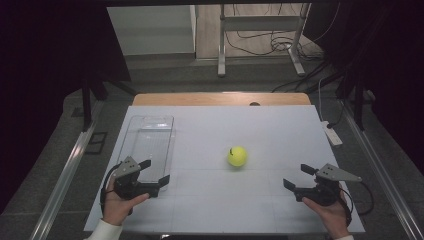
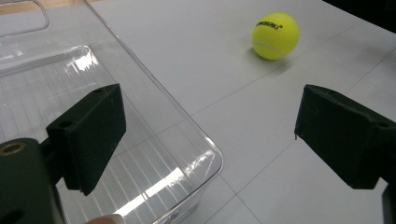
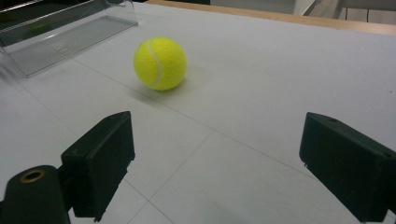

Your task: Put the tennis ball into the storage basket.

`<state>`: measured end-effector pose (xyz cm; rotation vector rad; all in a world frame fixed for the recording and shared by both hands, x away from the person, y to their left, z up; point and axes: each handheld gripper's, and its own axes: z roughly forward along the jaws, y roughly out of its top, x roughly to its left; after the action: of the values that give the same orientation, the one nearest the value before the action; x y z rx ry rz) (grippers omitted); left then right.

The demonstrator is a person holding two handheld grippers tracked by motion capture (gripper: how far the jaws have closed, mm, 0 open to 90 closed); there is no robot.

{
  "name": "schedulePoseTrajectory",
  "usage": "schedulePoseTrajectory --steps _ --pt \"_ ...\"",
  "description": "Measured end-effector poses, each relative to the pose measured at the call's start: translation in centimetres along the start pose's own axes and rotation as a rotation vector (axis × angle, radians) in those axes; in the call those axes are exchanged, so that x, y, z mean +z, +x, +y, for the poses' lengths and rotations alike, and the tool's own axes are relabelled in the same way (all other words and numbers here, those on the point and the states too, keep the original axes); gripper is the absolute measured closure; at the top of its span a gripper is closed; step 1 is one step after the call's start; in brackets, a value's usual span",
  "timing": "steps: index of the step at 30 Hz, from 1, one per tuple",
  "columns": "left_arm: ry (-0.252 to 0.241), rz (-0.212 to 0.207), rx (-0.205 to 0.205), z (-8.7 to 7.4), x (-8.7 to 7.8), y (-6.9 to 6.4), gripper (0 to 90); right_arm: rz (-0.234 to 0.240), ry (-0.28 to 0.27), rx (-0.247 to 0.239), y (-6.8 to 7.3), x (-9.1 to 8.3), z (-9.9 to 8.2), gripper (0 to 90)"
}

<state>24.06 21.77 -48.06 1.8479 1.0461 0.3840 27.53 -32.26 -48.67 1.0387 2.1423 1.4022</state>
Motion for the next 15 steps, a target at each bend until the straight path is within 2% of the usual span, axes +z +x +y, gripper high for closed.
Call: schedulePoseTrajectory --steps 15 --pt "0.002 -0.009 0.002 -0.15 0.05 -0.07 9.1 -0.005 0.027 0.005 0.22 0.37 -0.32 11.2"
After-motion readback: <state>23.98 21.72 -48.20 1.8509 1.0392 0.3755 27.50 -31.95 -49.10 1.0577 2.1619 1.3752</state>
